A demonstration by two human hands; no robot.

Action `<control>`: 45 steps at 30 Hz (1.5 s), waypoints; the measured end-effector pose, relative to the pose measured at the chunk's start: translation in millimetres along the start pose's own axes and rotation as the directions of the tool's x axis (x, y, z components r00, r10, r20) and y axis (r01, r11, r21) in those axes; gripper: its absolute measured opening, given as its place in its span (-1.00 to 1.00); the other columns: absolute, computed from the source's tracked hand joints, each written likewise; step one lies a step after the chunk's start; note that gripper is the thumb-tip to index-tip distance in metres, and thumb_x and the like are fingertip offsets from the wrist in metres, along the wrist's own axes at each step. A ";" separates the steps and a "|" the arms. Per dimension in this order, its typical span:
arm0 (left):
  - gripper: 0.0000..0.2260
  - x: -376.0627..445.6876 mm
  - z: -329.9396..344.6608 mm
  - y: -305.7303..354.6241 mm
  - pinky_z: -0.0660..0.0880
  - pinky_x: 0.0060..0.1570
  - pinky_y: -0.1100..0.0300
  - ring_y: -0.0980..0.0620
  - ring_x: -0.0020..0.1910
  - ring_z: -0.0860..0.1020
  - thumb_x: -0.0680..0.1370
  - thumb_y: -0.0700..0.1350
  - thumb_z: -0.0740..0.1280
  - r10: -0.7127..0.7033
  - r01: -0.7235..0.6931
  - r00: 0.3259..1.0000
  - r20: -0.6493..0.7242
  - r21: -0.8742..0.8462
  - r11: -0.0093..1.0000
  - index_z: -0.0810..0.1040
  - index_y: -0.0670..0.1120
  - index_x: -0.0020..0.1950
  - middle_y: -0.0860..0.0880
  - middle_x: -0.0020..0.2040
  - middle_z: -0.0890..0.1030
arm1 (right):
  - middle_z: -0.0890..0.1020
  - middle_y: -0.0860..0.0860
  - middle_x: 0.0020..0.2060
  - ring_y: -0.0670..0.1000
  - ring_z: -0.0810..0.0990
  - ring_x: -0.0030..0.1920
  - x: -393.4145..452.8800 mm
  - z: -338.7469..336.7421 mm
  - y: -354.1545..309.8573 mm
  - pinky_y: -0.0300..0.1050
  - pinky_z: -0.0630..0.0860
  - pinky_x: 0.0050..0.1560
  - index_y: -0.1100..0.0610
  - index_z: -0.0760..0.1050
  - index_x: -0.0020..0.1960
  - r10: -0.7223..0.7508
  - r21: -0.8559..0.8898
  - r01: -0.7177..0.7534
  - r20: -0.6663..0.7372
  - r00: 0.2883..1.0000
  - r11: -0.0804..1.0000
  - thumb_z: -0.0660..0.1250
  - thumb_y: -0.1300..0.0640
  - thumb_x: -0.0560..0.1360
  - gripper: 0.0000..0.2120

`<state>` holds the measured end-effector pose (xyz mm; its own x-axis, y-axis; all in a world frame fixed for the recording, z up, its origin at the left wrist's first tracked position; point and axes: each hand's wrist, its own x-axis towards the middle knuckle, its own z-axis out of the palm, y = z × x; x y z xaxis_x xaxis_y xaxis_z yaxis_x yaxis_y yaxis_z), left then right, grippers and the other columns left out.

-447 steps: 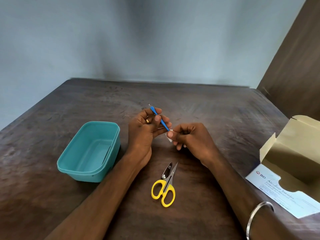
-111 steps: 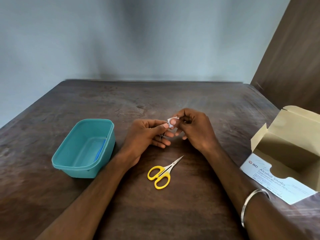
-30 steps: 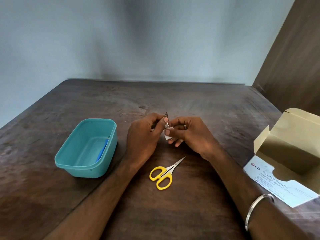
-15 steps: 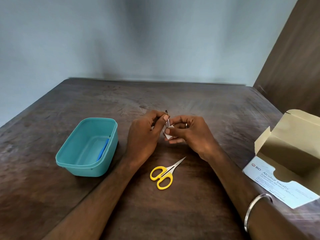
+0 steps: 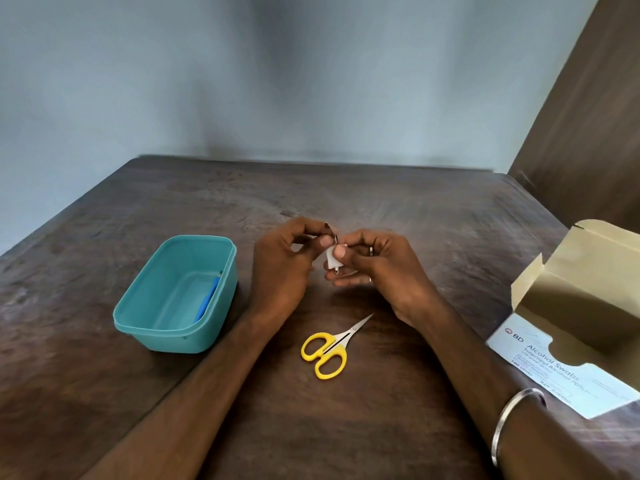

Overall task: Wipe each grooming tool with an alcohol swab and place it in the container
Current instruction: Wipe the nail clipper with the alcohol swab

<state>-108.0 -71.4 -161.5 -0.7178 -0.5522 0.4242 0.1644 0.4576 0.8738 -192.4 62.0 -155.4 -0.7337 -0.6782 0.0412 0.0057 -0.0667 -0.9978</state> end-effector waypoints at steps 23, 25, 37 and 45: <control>-0.83 0.3 -2.4 1.1 0.56 -0.06 0.21 0.18 -0.07 0.65 0.47 -0.29 0.44 -0.007 0.009 1.000 0.016 -0.098 0.995 0.70 -0.01 -0.10 0.12 -0.13 0.72 | 0.69 0.18 -0.28 0.12 0.69 -0.30 -2.1 1.1 -3.0 0.03 0.69 -0.18 0.20 0.63 -0.09 0.070 0.020 -0.071 0.040 0.997 0.997 0.36 0.09 0.56 -0.82; -0.83 0.1 -2.9 1.8 0.56 -0.06 0.23 0.19 -0.07 0.65 0.47 -0.30 0.44 -0.004 0.005 1.000 0.011 -0.100 0.995 0.70 -0.03 -0.11 0.12 -0.14 0.72 | 0.69 0.18 -0.26 0.13 0.70 -0.28 -2.8 1.6 -3.8 0.02 0.68 -0.19 0.19 0.62 -0.09 0.071 0.019 -0.072 0.053 0.996 0.997 0.37 0.12 0.56 -0.85; -0.81 0.5 -0.7 2.6 0.61 -0.19 0.15 0.10 -0.05 0.65 0.49 -0.31 0.42 -0.081 0.090 0.995 0.054 -0.198 0.976 0.69 -0.01 -0.11 0.09 -0.11 0.72 | 0.68 0.17 -0.27 0.13 0.70 -0.27 -4.9 3.0 -4.6 0.00 0.66 -0.25 0.20 0.62 -0.07 0.036 0.025 -0.038 0.057 0.998 0.999 0.35 0.10 0.56 -0.82; -0.88 -0.8 1.1 2.1 0.61 -0.22 0.16 0.04 -0.14 0.66 0.52 -0.26 0.41 -0.188 0.208 0.977 0.095 -0.273 0.939 0.69 -0.10 -0.01 -0.02 -0.12 0.72 | 0.71 0.17 -0.22 0.15 0.70 -0.24 -5.5 1.3 -6.6 0.00 0.65 -0.27 0.14 0.66 -0.06 0.017 0.059 -0.020 0.053 0.998 0.998 0.40 0.04 0.49 -0.83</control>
<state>-107.9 -69.2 -160.3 -0.7970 -0.5596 0.2273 0.1903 0.1246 0.9738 -187.5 65.2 -148.9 -0.6963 -0.7173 0.0274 0.0603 -0.0965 -0.9935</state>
